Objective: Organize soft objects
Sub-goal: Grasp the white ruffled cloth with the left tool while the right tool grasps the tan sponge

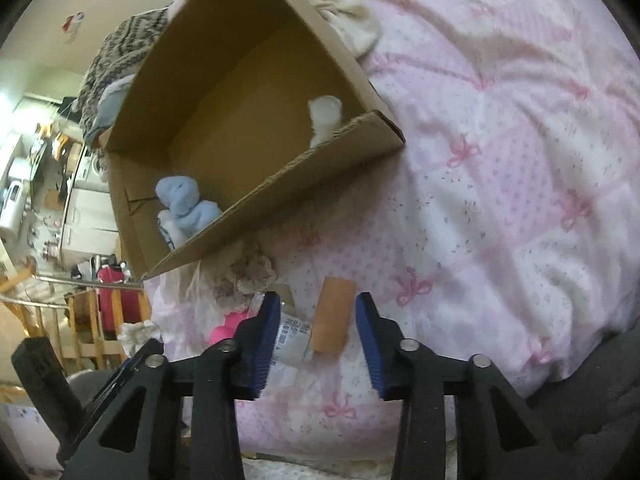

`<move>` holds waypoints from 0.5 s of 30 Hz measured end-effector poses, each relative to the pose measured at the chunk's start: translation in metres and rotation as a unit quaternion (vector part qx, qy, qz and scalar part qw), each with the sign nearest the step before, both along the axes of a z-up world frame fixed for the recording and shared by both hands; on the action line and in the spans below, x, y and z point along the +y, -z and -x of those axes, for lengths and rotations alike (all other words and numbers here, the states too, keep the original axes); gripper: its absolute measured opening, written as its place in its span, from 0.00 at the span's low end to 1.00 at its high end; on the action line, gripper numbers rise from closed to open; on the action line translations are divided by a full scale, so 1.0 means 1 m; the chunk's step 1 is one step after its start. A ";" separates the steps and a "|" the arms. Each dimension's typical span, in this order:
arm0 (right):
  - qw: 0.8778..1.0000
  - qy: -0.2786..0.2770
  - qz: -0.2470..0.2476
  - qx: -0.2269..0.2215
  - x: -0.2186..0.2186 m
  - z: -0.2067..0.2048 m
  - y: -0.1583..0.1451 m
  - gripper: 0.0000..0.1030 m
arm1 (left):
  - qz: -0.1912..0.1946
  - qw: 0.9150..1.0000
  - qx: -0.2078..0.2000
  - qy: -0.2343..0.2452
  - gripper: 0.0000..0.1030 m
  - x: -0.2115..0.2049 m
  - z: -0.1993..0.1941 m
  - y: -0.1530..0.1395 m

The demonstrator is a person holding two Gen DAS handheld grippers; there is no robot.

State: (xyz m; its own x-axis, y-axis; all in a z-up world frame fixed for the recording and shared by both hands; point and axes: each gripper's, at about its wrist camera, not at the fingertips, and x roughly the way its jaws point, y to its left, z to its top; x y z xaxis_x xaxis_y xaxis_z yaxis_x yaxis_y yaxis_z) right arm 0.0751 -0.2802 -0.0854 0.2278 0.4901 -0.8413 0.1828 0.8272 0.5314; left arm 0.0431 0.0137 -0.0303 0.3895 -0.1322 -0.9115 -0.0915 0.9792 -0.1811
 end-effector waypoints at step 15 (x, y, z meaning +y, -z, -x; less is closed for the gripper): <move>0.996 -0.026 0.041 0.072 0.027 -0.006 0.041 0.25 | -0.003 1.000 -0.005 -0.022 0.14 0.005 -0.001 0.005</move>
